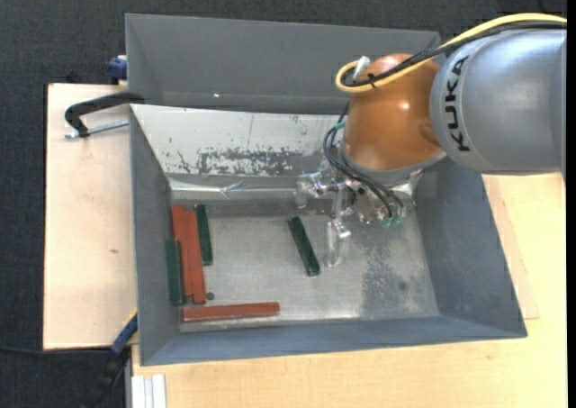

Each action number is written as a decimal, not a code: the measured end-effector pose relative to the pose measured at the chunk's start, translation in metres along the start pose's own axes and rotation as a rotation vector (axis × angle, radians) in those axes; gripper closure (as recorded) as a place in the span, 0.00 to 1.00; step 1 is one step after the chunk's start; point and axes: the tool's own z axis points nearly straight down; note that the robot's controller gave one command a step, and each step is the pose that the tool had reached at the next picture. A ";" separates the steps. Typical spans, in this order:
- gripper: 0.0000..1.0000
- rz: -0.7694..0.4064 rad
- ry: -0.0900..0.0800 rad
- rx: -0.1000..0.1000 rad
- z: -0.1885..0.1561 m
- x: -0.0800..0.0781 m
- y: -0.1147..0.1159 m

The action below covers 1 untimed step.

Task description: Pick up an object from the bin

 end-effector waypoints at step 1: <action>0.00 -0.084 -0.003 0.000 0.015 0.000 0.004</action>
Offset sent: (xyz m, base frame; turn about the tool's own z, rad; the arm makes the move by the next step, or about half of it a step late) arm 0.0095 0.0125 -0.0449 -0.5542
